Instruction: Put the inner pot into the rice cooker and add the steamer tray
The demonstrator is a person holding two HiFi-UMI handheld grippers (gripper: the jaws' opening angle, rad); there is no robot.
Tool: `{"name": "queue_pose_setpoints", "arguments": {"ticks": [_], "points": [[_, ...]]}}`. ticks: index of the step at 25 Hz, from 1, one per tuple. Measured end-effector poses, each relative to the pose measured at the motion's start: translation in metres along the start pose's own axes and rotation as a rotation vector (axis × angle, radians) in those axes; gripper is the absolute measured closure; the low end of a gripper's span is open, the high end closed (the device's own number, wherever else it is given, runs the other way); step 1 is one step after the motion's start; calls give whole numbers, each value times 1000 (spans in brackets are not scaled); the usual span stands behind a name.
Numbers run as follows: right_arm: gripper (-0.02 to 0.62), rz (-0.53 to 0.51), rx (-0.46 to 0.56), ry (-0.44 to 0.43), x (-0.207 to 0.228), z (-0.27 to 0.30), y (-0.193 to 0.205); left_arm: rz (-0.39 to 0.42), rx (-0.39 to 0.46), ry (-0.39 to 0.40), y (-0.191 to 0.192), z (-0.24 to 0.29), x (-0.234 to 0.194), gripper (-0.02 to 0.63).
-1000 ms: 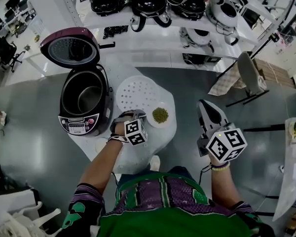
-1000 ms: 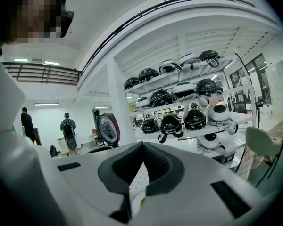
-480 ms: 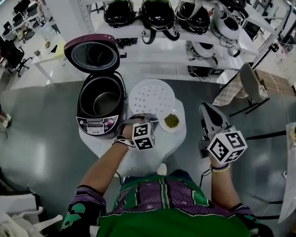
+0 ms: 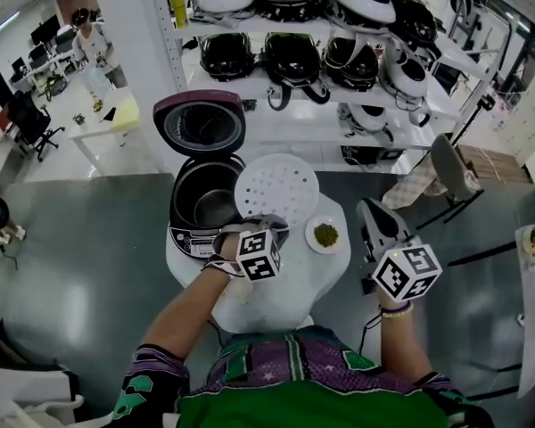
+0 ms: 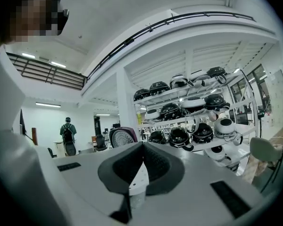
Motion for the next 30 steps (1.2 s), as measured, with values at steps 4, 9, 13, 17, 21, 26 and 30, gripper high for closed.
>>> {"name": "queue_pose_setpoints", "arguments": {"ticks": [4,9,13,17,21,26,30], "points": [[589,-11,5,-1,-35,2,-7,9,3,1,12,-40,-12,565],[589,-19,-2,-2,-72,5,-4,26,-8,-24,34,-84,-31,565],[589,-8,0,11,-98,5,5,34,-33,-28,64,-113,-37,566],[589,-5,-15,29,-114,1,11,26,-59,-18,88,-130,-40,566],[589,-11,-46,32,-120,2,19,-13,-91,-2,114,-131,-43,565],[589,-17,-64,19,-109,14,24,-97,-134,-7,142,-111,-51,566],[589,-9,-65,-8,-100,30,23,-136,-176,-7,156,-95,-52,565]]}}
Point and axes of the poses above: the fingertips, and each gripper's own axes: z forward along the fingers, x to its right, y out of its underside, the point moved 1 cm from there along -z, backward along the fingers, and after that the axes turned 6 degrees about x, right-handed, at the moved point
